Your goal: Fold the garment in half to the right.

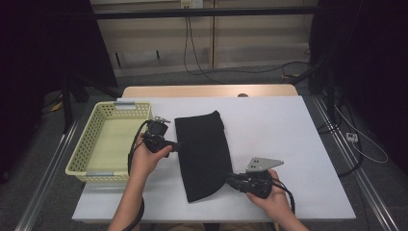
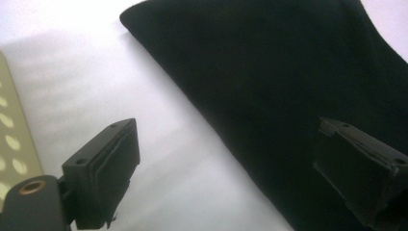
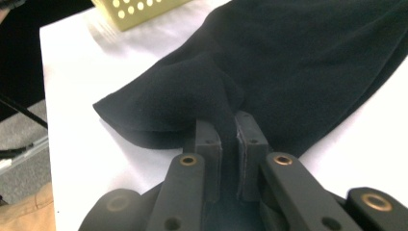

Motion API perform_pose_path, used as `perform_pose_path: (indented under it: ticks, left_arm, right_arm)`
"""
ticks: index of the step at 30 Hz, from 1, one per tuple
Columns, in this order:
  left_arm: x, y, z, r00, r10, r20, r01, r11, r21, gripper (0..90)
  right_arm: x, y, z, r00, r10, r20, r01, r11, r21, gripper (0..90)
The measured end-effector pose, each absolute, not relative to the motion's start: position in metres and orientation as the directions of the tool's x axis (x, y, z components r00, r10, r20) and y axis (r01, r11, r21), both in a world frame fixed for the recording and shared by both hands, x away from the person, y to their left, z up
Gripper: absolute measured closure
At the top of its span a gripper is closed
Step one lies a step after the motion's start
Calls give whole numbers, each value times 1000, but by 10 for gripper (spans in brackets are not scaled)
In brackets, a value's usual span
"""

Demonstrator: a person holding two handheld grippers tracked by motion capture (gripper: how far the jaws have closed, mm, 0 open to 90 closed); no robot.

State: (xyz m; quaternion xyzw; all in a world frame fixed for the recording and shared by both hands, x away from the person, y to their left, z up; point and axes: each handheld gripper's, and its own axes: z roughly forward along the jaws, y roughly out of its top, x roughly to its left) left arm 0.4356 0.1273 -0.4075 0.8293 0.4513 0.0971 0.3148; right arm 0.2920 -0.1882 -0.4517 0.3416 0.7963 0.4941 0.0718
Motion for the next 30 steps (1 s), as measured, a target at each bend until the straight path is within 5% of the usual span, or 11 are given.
perform_pose_path:
  ticks: [30]
  left_arm:
    - [495,110,-426,505,853,-129,713,-328,620,112]
  right_arm:
    - [287,-188,-455,-799,560,219,448,310,839,828]
